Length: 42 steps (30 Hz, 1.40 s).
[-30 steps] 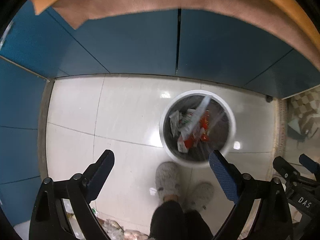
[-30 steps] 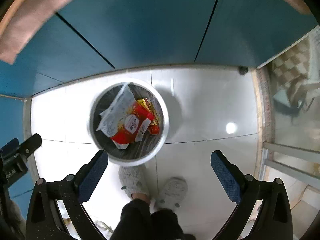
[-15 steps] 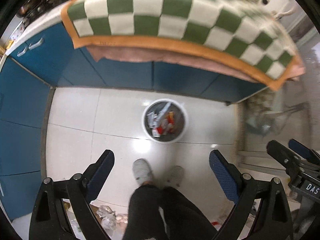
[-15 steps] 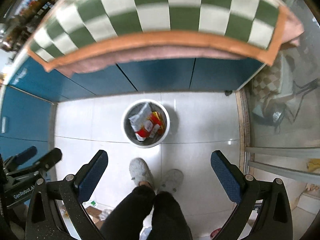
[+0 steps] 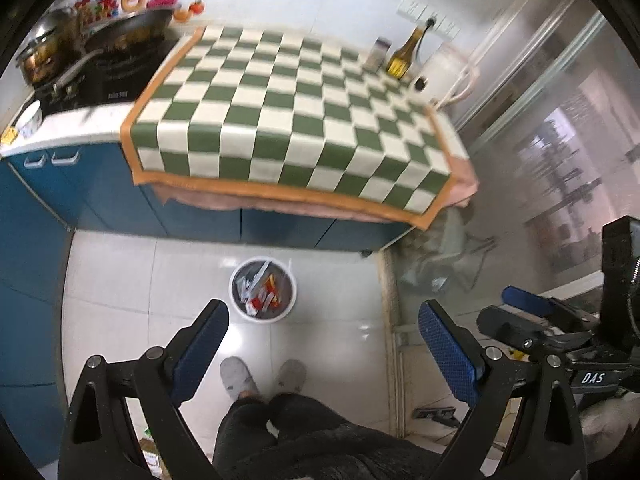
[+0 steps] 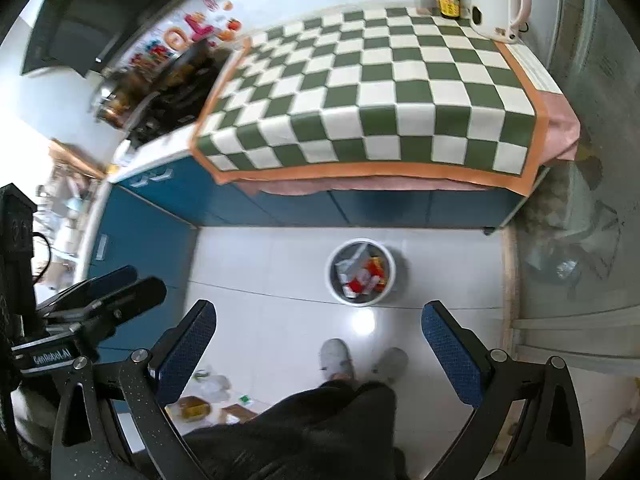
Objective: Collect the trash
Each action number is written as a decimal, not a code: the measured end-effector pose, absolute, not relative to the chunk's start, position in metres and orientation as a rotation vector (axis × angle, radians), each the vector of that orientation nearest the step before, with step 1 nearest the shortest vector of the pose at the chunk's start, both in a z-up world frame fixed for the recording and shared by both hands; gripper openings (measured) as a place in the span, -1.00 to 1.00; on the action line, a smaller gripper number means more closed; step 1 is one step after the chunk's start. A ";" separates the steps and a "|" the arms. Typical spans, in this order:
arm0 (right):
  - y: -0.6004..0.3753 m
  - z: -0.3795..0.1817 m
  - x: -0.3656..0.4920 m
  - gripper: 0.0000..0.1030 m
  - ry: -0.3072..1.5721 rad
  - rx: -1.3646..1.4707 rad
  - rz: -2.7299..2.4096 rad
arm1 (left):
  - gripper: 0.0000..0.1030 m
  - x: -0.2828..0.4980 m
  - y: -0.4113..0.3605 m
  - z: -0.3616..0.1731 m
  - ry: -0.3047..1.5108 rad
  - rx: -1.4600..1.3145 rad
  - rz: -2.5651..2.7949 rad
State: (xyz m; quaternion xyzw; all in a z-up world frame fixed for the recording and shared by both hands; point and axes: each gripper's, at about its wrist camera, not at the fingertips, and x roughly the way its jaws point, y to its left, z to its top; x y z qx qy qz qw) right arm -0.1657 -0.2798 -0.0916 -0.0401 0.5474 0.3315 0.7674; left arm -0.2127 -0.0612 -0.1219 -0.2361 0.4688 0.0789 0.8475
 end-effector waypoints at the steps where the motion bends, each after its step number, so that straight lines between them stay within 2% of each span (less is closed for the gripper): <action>1: -0.281 -0.080 -0.171 1.00 1.177 -0.084 0.729 | 0.89 -0.217 -0.061 -0.113 0.976 -0.504 0.156; 8: -0.278 -0.037 -0.198 1.00 1.156 -0.065 0.780 | 0.91 -0.240 -0.059 -0.084 0.951 -0.555 0.109; 10: -0.277 -0.035 -0.202 1.00 1.161 -0.058 0.783 | 1.00 -0.245 -0.060 -0.081 0.952 -0.556 0.104; 42: -0.272 -0.033 -0.211 1.00 1.197 -0.099 0.799 | 1.00 -0.260 -0.061 -0.083 0.961 -0.552 0.111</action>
